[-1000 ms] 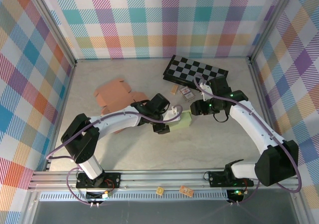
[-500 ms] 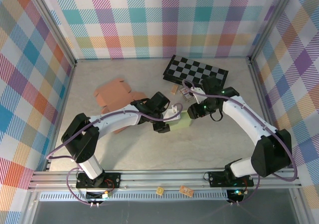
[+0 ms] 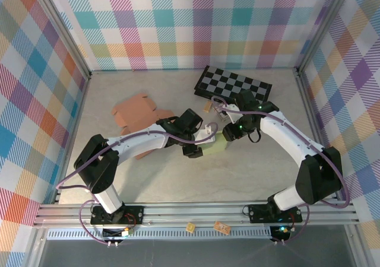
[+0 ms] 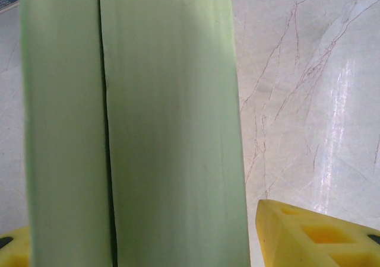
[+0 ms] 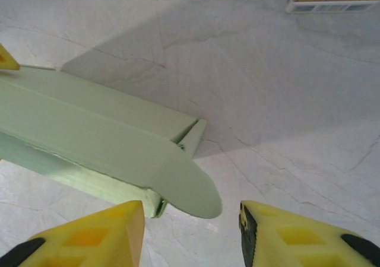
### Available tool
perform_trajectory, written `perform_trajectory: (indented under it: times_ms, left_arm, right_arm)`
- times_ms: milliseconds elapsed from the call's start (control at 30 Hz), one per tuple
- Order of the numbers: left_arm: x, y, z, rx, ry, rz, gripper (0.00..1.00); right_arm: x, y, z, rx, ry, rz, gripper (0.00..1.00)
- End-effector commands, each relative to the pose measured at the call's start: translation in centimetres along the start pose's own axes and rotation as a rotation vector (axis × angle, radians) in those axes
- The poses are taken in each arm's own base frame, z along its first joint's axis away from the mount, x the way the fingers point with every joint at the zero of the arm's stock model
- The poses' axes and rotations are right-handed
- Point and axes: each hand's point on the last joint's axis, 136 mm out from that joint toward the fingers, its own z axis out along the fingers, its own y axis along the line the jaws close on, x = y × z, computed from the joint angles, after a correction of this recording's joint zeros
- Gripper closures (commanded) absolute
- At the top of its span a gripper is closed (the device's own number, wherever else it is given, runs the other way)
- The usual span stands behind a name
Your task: Fold the paper box
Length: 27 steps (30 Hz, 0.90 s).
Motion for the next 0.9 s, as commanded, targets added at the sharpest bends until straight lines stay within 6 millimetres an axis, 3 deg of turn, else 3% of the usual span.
perform_trajectory:
  times_ms: [0,233,533,867]
  left_arm:
    - [-0.1,0.1,-0.1,0.021,0.003,0.006,0.39]
    - [0.2,0.1,0.1,0.02,0.015,0.001,0.39]
    - [0.2,0.2,-0.1,0.012,0.018,-0.003,0.39]
    - [0.3,0.3,0.0,0.01,0.018,-0.011,0.39]
  right_arm:
    - [-1.0,-0.5,-1.7,0.057,-0.047,-0.046,0.49]
    - [-1.1,0.3,-1.0,0.006,-0.06,-0.097,0.47]
    - [-2.0,1.9,-0.5,-0.074,-0.056,-0.119,0.61]
    - [-0.8,1.9,-0.4,-0.071,-0.027,-0.08,0.7]
